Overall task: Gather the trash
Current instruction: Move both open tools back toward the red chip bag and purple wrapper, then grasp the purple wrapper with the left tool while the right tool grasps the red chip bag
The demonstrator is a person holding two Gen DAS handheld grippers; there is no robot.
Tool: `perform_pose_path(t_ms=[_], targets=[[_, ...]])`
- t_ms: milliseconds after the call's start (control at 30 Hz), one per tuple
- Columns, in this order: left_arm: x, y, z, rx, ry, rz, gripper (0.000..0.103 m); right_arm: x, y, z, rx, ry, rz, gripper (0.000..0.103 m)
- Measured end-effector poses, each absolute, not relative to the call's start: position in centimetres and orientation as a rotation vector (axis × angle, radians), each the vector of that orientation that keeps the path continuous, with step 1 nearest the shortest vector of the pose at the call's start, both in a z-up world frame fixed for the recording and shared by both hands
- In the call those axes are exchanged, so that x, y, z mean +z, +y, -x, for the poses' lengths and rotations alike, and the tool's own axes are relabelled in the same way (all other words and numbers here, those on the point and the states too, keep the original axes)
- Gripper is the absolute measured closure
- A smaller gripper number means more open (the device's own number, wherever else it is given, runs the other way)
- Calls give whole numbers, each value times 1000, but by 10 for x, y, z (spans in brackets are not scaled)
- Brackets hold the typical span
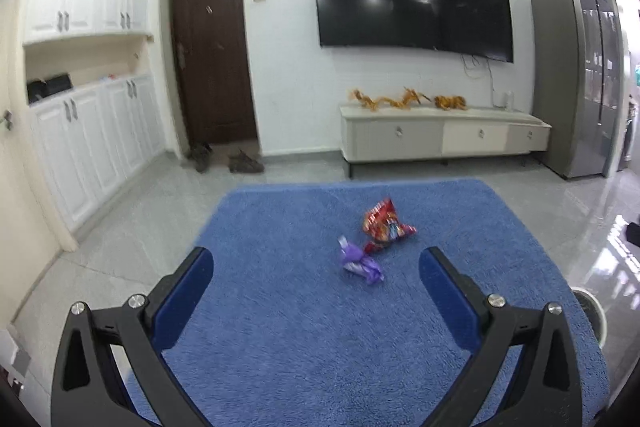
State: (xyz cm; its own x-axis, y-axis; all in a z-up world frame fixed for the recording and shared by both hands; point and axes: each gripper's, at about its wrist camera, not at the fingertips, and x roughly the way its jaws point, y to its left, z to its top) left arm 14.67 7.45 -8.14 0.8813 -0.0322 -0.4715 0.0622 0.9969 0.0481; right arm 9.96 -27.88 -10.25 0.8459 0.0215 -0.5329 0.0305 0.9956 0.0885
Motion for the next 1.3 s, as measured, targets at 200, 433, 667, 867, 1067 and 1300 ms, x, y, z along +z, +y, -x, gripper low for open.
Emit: perform_pose_path(t_ms=[200, 433, 667, 867, 1067, 1300], targets=[[-114, 70, -193, -146, 607, -82, 4, -118, -260, -149, 95, 629, -80, 12], [-157, 57, -263, -161, 715, -72, 13, -136, -223, -221, 263, 721, -64, 26], [-196, 56, -317, -180, 817, -33, 43, -162, -178, -299, 402, 799, -28, 35], [-203, 69, -322, -250, 835, 49, 61, -188, -130, -356, 548, 859, -36, 39], [-204, 71, -319, -244, 826, 50, 62, -214, -92, -394, 618, 907, -43, 47], [-204, 70, -318, -242, 821, 52, 64, -233, -81, -411, 584, 949, -41, 92]])
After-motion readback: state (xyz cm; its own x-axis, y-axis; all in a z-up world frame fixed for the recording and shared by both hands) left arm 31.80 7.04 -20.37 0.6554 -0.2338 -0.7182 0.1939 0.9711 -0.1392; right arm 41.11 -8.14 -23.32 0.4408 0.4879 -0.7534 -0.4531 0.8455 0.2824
